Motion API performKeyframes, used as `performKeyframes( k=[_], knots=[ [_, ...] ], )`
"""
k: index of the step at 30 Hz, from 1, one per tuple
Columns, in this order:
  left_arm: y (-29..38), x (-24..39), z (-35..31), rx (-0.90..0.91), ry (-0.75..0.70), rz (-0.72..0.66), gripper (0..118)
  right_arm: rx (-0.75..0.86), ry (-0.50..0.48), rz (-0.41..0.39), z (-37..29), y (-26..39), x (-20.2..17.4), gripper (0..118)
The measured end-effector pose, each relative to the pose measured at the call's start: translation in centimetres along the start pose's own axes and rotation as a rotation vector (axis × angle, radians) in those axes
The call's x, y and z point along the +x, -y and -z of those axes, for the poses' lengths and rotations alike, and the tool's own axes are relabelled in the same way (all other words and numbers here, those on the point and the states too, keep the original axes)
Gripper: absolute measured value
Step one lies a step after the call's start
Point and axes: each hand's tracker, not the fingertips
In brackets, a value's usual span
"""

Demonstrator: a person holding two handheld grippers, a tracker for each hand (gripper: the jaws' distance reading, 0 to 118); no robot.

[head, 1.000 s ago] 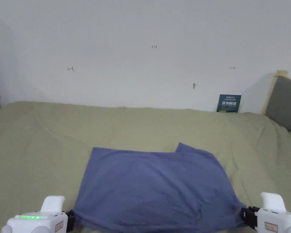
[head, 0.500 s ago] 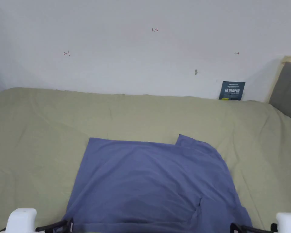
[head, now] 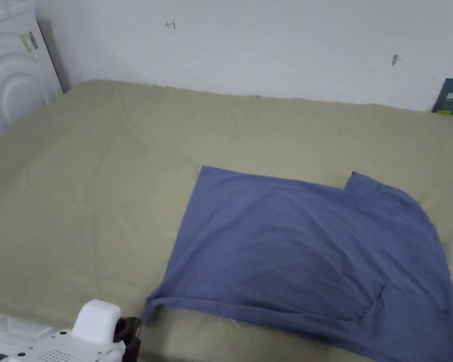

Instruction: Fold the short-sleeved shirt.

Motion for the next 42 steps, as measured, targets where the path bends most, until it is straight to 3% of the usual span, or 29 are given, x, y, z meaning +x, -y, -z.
performKeyframes(
  k=[1,2,3,9,12,13,14,16,17,18,19,20,21,27,29,31,32,34,38,42],
  knots=[
    [0.1,-0.2,0.8,0.002,-0.011,0.006,34,-0.008,0.003,-0.001,0.2,0.0,0.2,1],
    [-0.3,-0.6,2.1,-0.015,-0.004,0.011,79,-0.013,0.006,-0.002,0.5,-0.1,0.4,1],
    [-0.4,-0.8,3.3,-0.044,0.000,0.022,114,-0.018,0.013,-0.013,0.6,-0.2,0.0,1],
    [-2.5,0.1,8.5,-0.103,-0.014,0.052,113,-0.075,0.058,-0.030,2.1,-0.4,0.4,1],
    [-2.7,-0.5,11.4,-0.111,-0.019,0.061,107,-0.118,0.087,-0.023,3.2,0.0,1.3,1],
    [-2.9,-0.3,11.9,-0.124,-0.021,0.071,102,-0.129,0.096,-0.027,3.6,0.0,1.5,1],
    [-3.1,0.0,12.2,-0.145,-0.022,0.086,88,-0.140,0.104,-0.033,4.0,-0.1,1.7,1],
    [-3.4,0.3,12.5,-0.177,0.004,0.118,6,-0.164,0.138,-0.060,4.5,-0.6,1.7,1],
    [-3.6,0.4,12.9,-0.195,0.011,0.114,0,-0.167,0.145,-0.065,4.9,-0.8,2.0,2],
    [-3.5,0.9,12.4,-0.193,-0.010,0.111,0,-0.175,0.147,-0.064,5.4,-1.0,2.5,15],
    [-3.6,0.9,12.3,-0.191,-0.013,0.105,0,-0.186,0.149,-0.065,5.7,-1.4,2.5,44],
    [-3.9,0.9,12.2,-0.204,0.005,0.114,0,-0.207,0.148,-0.057,6.2,-1.8,2.7,85],
    [-4.1,0.9,12.1,-0.200,0.001,0.115,0,-0.241,0.151,-0.050,7.1,-1.9,3.1,118],
    [-4.6,1.3,11.3,-0.188,-0.006,0.122,0,-0.420,0.107,-0.057,13.5,-0.8,6.1,118],
    [-4.7,1.3,11.2,-0.186,-0.008,0.115,0,-0.518,0.136,-0.069,15.6,0.2,6.9,97],
    [-4.7,0.6,12.0,-0.189,-0.009,0.106,0,-0.527,0.130,-0.024,14.9,-0.8,6.2,62],
    [-4.8,0.5,12.0,-0.194,-0.008,0.098,0,-0.495,0.082,-0.010,14.1,-1.4,5.7,9],
    [-4.8,0.6,11.6,-0.213,0.018,0.090,0,-0.465,0.070,-0.022,12.7,-2.2,4.9,5],
    [-6.5,1.2,9.7,-0.237,0.003,0.202,0,-0.433,0.033,-0.029,10.7,-4.0,4.9,5],
    [-10.6,0.7,8.4,-0.200,0.013,0.185,0,-0.379,-0.018,0.017,10.2,-9.1,6.1,5]
  ],
)
